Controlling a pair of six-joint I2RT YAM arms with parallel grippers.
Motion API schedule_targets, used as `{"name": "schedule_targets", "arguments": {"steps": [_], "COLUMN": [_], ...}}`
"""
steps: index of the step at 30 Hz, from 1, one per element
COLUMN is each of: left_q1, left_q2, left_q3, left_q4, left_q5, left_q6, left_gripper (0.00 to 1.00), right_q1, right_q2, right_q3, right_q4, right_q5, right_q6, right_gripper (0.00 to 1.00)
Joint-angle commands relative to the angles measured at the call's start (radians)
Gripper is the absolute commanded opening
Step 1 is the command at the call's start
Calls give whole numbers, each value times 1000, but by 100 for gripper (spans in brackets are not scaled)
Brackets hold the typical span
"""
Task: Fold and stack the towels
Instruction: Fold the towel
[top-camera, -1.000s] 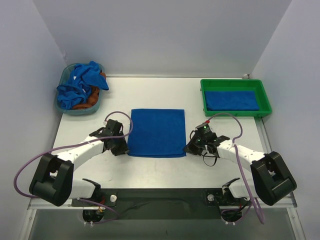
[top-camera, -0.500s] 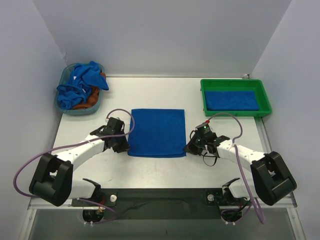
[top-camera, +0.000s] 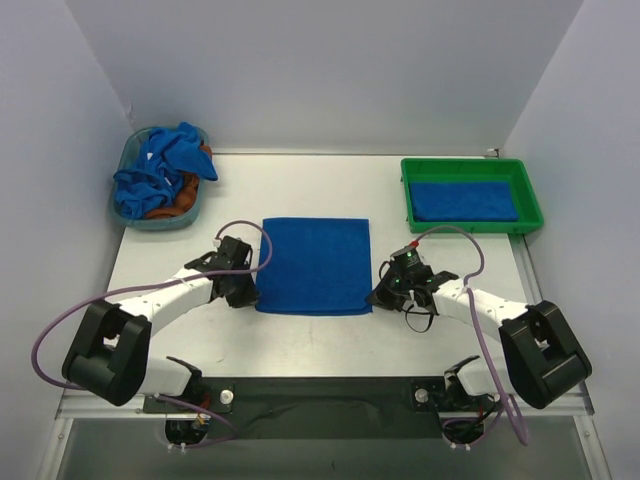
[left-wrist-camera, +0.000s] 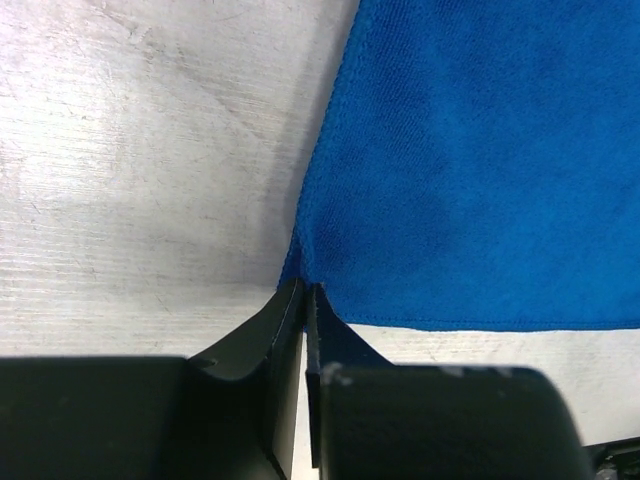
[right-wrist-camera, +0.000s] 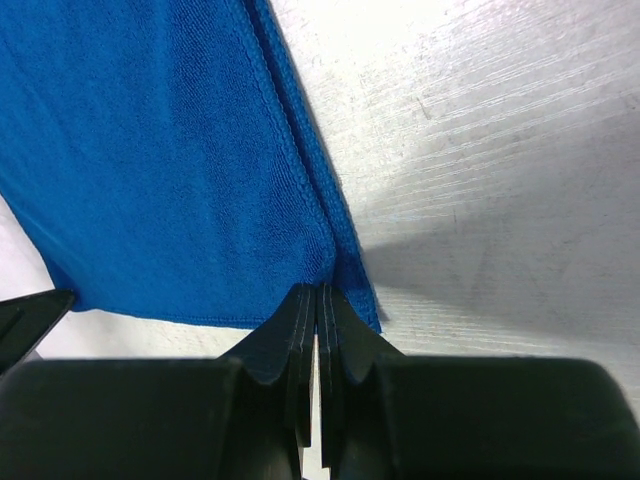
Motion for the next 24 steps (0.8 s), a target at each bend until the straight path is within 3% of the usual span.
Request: {"name": "schedule_targets", "arguments": {"steps": [1, 3, 5, 17, 24], "left_q1": [-11, -11, -11, -8, -11], "left_q2": [13, 12, 4, -68, -88], "left_q3": [31, 31, 34, 117, 88], "left_q4": [4, 3, 1, -69, -75], "left_q5": [-15, -18, -27, -60, -38], "left_q6": [13, 13, 17, 28, 17], "left_gripper": [13, 3, 0, 0, 0], "right_q1": [6, 6, 7, 9, 21], "right_q2": [7, 5, 1, -126, -220], "right_q3": [-6, -8, -6, 41, 1], "right_q4": [5, 7, 5, -102, -156], "right_q5": [12, 14, 15, 40, 29], "right_q6": [6, 6, 5, -14, 25], "right_gripper": [0, 0, 0, 0, 0]}}
